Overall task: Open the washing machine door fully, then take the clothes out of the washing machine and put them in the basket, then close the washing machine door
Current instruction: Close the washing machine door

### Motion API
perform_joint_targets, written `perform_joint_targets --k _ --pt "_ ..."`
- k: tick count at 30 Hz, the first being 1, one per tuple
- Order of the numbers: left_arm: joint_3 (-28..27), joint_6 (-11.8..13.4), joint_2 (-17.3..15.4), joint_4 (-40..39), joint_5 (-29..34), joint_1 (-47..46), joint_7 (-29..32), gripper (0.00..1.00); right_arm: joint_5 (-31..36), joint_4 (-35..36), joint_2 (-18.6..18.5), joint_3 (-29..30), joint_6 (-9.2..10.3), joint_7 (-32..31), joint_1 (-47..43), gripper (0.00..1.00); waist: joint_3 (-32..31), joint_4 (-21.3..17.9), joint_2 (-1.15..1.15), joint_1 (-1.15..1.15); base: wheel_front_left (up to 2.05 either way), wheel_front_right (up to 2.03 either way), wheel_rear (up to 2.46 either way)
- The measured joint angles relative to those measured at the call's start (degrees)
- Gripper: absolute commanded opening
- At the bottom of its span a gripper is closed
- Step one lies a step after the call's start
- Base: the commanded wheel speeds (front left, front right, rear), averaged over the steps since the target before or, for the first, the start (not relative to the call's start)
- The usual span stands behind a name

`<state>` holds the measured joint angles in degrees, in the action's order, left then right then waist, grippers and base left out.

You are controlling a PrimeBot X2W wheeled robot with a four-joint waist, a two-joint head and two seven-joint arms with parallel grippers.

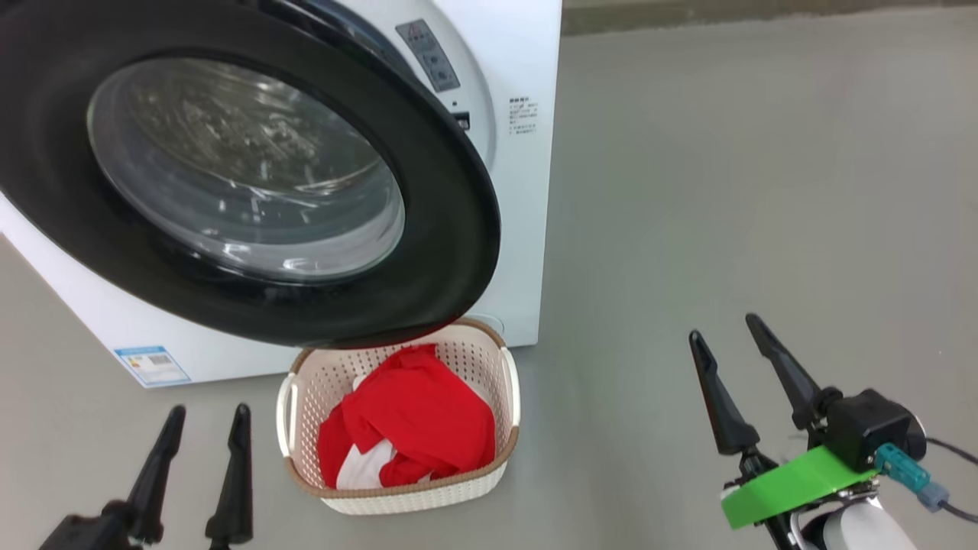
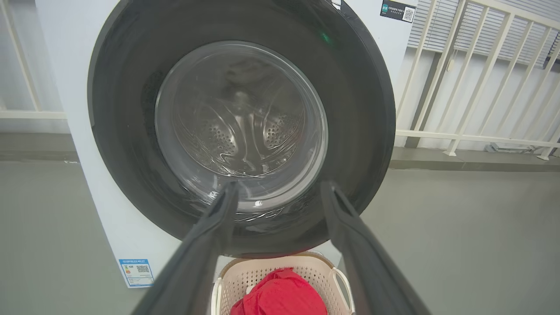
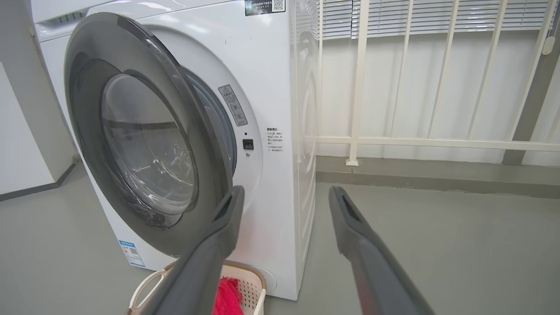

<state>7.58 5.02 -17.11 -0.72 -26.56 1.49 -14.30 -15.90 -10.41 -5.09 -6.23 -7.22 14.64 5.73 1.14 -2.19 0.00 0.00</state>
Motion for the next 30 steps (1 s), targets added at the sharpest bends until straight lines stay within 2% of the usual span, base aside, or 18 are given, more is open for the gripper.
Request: perform_joint_targets --k 8,24,25,26,28,29,30 --pt "-2.38 -0.05 1.77 0.19 1.82 3.69 0.00 1.00 1.40 0.51 0.51 0.01 0.00 0.00 -1.22 1.00 -2.19 0.12 0.00 0.00 0.00 0.00 0.00" --pt "-4.89 -2.69 5.46 2.45 6.55 5.71 0.00 1.00 2.37 0.94 1.05 0.16 0.00 0.00 -4.38 1.00 -3.16 0.85 0.00 0.00 0.00 0.00 0.00" --pt "-5.11 -3.13 5.57 2.47 6.90 5.71 0.00 1.00 2.37 0.93 1.07 0.13 0.00 0.00 -4.42 0.96 -3.11 0.87 0.00 0.00 0.00 0.00 0.00" --pt "-5.25 -3.34 5.71 2.48 7.13 5.71 0.00 1.00 2.37 0.94 1.08 0.11 0.00 0.00 -4.42 0.80 -3.05 0.89 0.00 0.00 0.00 0.00 0.00" --pt "-5.55 -3.63 6.11 2.54 7.46 5.71 0.00 1.00 2.36 0.92 1.09 0.04 0.00 0.00 -4.42 0.72 -2.94 0.94 0.00 0.00 0.00 0.00 0.00" --pt "-5.65 -3.78 6.31 2.55 7.47 5.71 0.00 1.00 2.34 0.79 1.09 -0.03 0.00 0.00 -4.42 0.47 -2.89 0.97 0.00 0.00 0.00 0.00 0.00" --pt "-5.65 -3.78 6.31 2.55 7.47 5.71 0.00 1.00 2.34 0.79 1.09 -0.03 0.00 0.00 -4.42 0.29 -2.89 0.97 0.00 0.00 0.00 0.00 0.00"
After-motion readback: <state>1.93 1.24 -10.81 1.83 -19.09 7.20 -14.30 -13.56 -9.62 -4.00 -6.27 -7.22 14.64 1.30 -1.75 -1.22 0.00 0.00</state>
